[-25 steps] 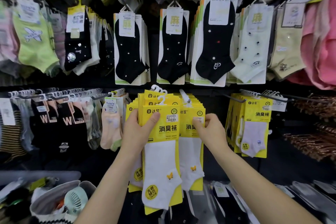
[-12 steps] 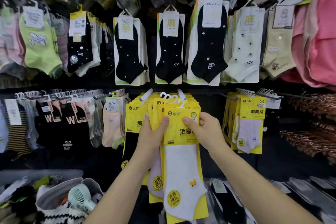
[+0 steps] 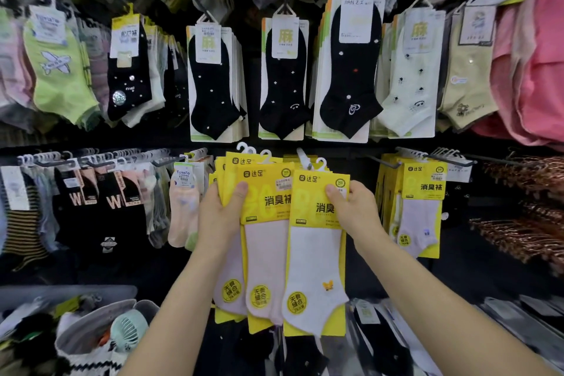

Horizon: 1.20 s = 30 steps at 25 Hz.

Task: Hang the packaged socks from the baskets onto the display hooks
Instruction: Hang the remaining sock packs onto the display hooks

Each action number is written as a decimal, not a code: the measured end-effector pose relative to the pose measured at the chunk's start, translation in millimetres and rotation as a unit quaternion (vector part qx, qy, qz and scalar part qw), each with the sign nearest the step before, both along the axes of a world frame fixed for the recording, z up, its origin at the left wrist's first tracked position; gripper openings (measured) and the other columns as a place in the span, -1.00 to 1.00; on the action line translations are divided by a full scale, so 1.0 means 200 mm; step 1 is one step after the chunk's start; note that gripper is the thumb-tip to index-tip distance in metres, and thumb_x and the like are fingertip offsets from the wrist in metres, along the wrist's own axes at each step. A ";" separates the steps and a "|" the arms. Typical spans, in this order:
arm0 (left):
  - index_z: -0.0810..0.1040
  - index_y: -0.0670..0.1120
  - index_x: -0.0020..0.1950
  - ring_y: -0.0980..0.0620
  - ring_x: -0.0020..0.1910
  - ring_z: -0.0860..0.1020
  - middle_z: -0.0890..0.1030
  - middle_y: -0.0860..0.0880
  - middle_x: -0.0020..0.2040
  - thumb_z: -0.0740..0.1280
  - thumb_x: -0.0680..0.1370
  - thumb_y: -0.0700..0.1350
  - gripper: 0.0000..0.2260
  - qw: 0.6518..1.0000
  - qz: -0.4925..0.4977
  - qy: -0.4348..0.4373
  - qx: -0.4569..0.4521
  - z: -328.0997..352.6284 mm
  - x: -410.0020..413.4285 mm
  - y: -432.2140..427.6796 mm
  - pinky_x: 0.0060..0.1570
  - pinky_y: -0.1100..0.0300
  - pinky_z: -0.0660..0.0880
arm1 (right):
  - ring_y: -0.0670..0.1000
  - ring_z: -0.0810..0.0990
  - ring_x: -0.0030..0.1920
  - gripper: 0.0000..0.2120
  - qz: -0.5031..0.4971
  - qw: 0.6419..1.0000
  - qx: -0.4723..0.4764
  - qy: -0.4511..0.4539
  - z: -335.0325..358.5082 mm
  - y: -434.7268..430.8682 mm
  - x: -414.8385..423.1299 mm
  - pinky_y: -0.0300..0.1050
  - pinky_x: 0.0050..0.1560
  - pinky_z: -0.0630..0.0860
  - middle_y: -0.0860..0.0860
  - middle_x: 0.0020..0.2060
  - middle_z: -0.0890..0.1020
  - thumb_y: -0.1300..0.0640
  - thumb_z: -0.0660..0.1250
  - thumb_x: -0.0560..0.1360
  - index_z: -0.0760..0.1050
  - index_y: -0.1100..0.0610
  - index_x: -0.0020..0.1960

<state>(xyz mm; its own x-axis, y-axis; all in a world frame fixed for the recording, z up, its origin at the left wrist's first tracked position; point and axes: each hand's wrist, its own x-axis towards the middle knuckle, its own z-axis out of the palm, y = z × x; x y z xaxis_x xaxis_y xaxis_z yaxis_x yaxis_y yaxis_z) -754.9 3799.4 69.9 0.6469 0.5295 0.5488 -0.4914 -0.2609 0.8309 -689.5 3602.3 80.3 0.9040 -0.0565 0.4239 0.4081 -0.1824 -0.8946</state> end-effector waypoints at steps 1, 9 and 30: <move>0.51 -0.06 0.08 0.04 0.01 0.60 0.62 0.03 -0.02 0.30 0.55 -0.01 -0.82 1.000 0.010 0.001 0.006 0.00 0.00 0.02 -0.09 0.20 0.53 | 0.03 0.57 -0.06 -0.87 -0.004 1.000 -0.012 0.000 0.01 0.01 0.02 -0.02 -0.04 0.53 0.03 -0.08 0.59 0.02 0.27 0.54 0.45 0.08 -0.06; 0.50 -0.07 0.05 -0.07 0.04 0.58 0.58 -0.11 0.09 0.29 0.55 -0.01 -0.84 0.998 0.045 0.005 0.049 0.03 -0.08 0.17 0.06 -0.05 0.54 | -0.12 0.39 -0.32 -0.74 -0.072 0.986 -0.148 0.011 -0.03 0.09 0.09 -0.21 -0.43 0.24 -0.04 -0.29 0.44 -0.05 0.27 0.52 0.33 0.09 -0.20; 0.50 0.05 0.03 0.23 0.00 0.56 0.59 0.17 0.00 0.25 0.58 -0.09 -0.93 0.996 -0.087 -0.012 0.001 -0.10 -0.05 -0.17 -0.07 0.39 0.48 | 0.15 0.59 -0.22 -0.65 0.030 0.996 -0.074 -0.032 -0.06 0.04 -0.10 0.04 -0.17 0.53 0.15 -0.24 0.65 -0.06 0.36 0.45 0.59 0.27 -0.12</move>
<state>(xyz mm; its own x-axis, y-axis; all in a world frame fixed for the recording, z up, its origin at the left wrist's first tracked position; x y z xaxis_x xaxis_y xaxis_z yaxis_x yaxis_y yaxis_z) -765.5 3766.2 49.7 0.7157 0.4096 0.5657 -0.5482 -0.1724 0.8184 -710.1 3610.3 68.6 0.8743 0.0643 0.4811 0.4782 -0.2837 -0.8311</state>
